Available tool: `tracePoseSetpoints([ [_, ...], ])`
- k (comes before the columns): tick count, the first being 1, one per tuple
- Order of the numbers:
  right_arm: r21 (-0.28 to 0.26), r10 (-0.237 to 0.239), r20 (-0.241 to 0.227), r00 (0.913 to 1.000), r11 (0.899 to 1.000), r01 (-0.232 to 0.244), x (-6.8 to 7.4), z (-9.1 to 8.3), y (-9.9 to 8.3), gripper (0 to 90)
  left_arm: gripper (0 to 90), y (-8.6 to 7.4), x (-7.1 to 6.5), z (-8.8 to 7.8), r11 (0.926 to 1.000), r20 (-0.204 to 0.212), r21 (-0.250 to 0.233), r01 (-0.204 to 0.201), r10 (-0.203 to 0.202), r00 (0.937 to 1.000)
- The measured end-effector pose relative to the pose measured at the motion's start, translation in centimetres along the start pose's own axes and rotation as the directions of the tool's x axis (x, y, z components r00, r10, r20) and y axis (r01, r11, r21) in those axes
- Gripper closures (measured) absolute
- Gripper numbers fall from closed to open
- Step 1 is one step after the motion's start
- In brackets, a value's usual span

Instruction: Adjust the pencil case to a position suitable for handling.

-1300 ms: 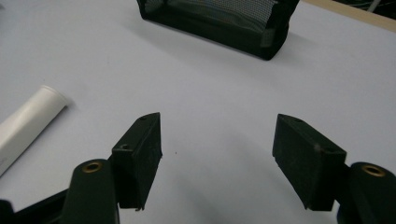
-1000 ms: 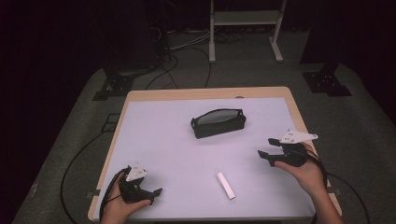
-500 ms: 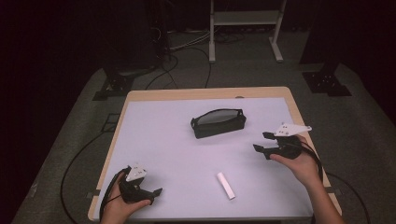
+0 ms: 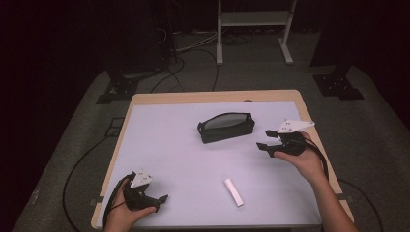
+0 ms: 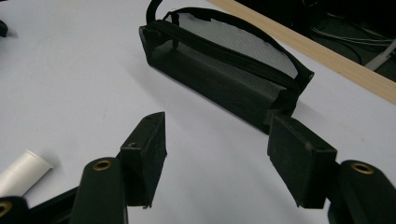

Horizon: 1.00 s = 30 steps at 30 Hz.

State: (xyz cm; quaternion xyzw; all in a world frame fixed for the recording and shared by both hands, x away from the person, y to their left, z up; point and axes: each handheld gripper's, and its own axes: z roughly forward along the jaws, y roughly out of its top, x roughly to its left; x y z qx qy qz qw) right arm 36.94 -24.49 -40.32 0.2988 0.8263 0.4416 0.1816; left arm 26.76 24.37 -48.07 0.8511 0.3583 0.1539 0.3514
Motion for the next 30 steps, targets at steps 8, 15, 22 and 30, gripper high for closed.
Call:
tracePoseSetpoints([
  [8,0.001,-0.005,-0.01,0.9999,1.0,0.005,-0.5,0.9,0.6,37.5,0.0,0.0,0.0,0.0,1.0,0.0,0.002,-0.001,0.001,1.0],
  [15,-0.002,-0.011,-0.028,0.9995,1.0,0.011,-0.9,1.5,1.2,38.3,0.0,0.0,0.0,0.0,1.0,0.0,0.006,-0.005,0.005,1.0],
  [22,-0.012,-0.016,-0.033,0.9993,1.0,0.016,-1.3,2.2,2.1,39.3,0.0,0.0,0.0,0.0,1.0,0.001,0.005,-0.005,0.005,1.0],
  [30,-0.019,-0.037,-0.04,0.9985,0.999,0.036,-1.4,2.9,3.3,39.7,0.0,0.0,0.0,0.0,1.0,0.001,0.003,-0.002,0.002,1.0],
])
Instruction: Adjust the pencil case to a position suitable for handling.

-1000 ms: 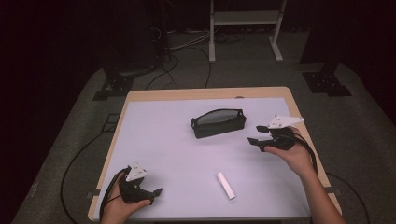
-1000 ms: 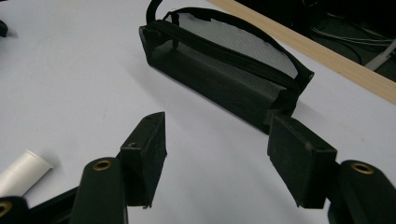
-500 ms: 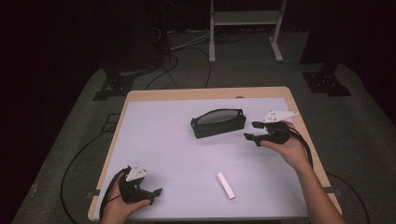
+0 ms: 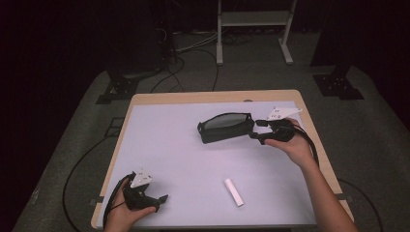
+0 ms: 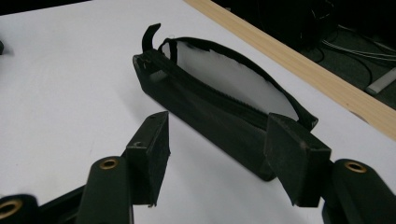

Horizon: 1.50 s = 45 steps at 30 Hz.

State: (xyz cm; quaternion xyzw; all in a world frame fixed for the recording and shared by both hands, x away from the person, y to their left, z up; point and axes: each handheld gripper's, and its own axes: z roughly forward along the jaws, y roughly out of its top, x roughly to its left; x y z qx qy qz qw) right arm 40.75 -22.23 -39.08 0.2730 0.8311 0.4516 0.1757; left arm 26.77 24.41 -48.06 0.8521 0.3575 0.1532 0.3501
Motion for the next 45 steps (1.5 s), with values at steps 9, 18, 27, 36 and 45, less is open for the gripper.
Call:
tracePoseSetpoints([
  [9,-0.005,-0.029,-0.016,0.9995,1.0,0.029,-0.4,1.2,1.5,40.7,0.0,0.0,0.0,0.0,1.0,0.0,0.0,0.0,0.0,1.0],
  [18,-0.003,-0.049,-0.039,0.998,0.999,0.048,-0.5,2.4,2.2,41.8,0.0,0.0,0.0,0.0,1.0,0.001,0.0,0.001,-0.001,1.0],
  [27,0.006,-0.078,-0.076,0.9941,0.997,0.079,-0.6,4.1,3.1,44.0,0.0,0.0,0.0,0.0,1.0,0.001,-0.001,0.001,-0.001,1.0],
  [36,0.034,-0.097,-0.104,0.9899,0.994,0.101,-0.8,6.0,3.8,45.6,0.0,0.0,0.0,0.0,1.0,0.001,-0.001,0.001,-0.001,1.0],
  [45,0.057,-0.109,-0.144,0.9835,0.991,0.119,-0.9,7.8,3.7,46.7,0.0,0.0,0.0,0.0,1.0,0.001,-0.001,0.001,-0.001,1.0],
])
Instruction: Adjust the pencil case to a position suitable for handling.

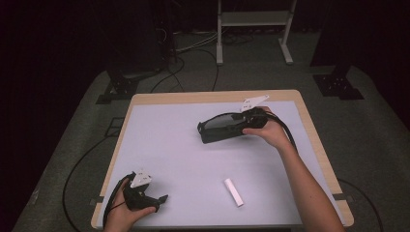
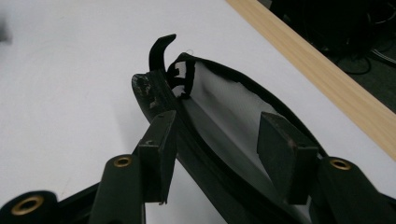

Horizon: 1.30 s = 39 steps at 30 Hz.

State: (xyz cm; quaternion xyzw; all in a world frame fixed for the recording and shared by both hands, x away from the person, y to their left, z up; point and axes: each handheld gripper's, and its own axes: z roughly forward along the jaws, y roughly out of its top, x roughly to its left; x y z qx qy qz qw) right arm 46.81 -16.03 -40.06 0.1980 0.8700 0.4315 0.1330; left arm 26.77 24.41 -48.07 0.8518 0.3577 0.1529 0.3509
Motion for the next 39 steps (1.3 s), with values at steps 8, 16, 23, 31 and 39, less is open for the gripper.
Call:
tracePoseSetpoints([
  [8,0.045,-0.048,-0.034,0.9983,0.998,0.05,0.2,1.5,0.0,49.9,0.0,0.0,0.0,0.0,1.0,0.0,-0.002,0.001,-0.001,1.0],
  [16,0.084,-0.054,-0.052,0.9972,0.995,0.058,0.2,2.1,-0.5,56.9,0.0,0.0,0.0,0.0,1.0,0.0,0.0,-0.001,0.001,1.0],
  [23,0.097,-0.063,-0.079,0.9948,0.993,0.071,0.3,2.1,-0.5,69.0,0.0,0.0,0.0,0.0,1.0,0.0,0.001,-0.001,0.001,1.0],
  [31,0.131,-0.066,-0.125,0.9899,0.988,0.083,0.4,2.1,-0.5,86.2,0.0,0.0,0.0,0.0,1.0,0.0,0.0,-0.001,0.001,1.0],
  [39,0.121,-0.066,-0.14,0.9879,0.989,0.083,0.4,1.9,-0.3,88.2,0.0,0.0,0.0,0.0,1.0,0.0,0.001,-0.002,0.002,1.0],
])
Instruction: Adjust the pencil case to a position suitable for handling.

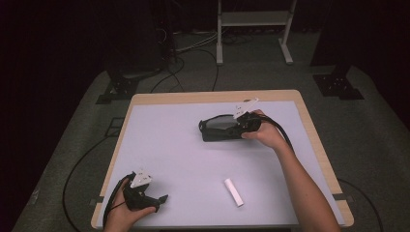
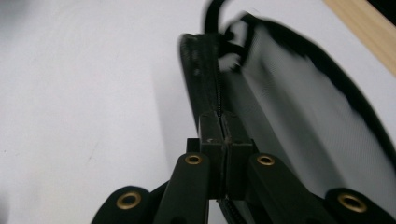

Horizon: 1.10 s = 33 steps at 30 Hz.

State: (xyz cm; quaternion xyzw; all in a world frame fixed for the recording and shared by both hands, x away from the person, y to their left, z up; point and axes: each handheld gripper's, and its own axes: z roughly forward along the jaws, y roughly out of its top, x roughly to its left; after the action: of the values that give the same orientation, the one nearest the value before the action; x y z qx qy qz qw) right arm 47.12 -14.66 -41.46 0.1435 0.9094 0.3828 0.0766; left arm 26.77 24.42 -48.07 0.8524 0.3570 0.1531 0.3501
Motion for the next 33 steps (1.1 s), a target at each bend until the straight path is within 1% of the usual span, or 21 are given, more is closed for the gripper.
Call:
tracePoseSetpoints([
  [1,-0.009,0.008,-0.003,1.0,1.0,-0.008,0.1,-0.1,0.1,88.2,0.0,0.0,0.0,0.0,1.0,0.0,-0.004,0.004,-0.004,1.0],
  [9,-0.039,0.002,0.003,1.0,0.999,-0.002,0.5,-1.5,0.5,88.2,0.0,0.0,0.0,0.0,1.0,0.0,-0.001,0.001,-0.001,1.0],
  [14,-0.054,-0.015,0.004,0.9999,0.998,0.015,1.1,-2.5,0.9,88.2,0.0,0.0,0.0,0.0,1.0,-0.001,-0.001,0.001,-0.001,1.0],
  [17,-0.065,-0.027,-0.015,0.9995,0.998,0.026,1.7,-3.0,1.1,88.2,0.0,0.0,0.0,0.0,1.0,-0.001,0.0,0.001,-0.001,1.0],
  [23,-0.055,-0.062,-0.055,0.9966,0.997,0.059,2.9,-3.3,1.3,88.2,0.0,0.0,0.0,0.0,1.0,-0.001,0.0,0.001,-0.001,1.0],
  [26,-0.058,-0.082,-0.083,0.9932,0.995,0.078,3.3,-3.3,1.5,88.2,0.0,0.0,0.0,0.0,1.0,-0.001,0.0,0.001,-0.001,1.0],
  [27,-0.058,-0.081,-0.091,0.9925,0.995,0.076,3.5,-3.4,1.5,88.2,0.0,0.0,0.0,0.0,1.0,-0.001,-0.001,0.001,-0.001,1.0],
  [28,-0.06,-0.092,-0.1,0.9908,0.994,0.086,3.7,-3.4,1.6,88.2,0.0,0.0,0.0,0.0,1.0,-0.001,0.0,0.001,-0.001,1.0],
  [30,-0.06,-0.097,-0.117,0.9884,0.994,0.091,4.0,-3.3,1.6,88.2,0.0,0.0,0.0,0.0,1.0,-0.001,0.0,0.001,-0.001,1.0],
  [33,-0.054,-0.118,-0.138,0.9834,0.992,0.111,4.4,-3.2,1.8,88.2,0.0,0.0,0.0,0.0,1.0,-0.002,0.0,-0.002,0.002,1.0],
])
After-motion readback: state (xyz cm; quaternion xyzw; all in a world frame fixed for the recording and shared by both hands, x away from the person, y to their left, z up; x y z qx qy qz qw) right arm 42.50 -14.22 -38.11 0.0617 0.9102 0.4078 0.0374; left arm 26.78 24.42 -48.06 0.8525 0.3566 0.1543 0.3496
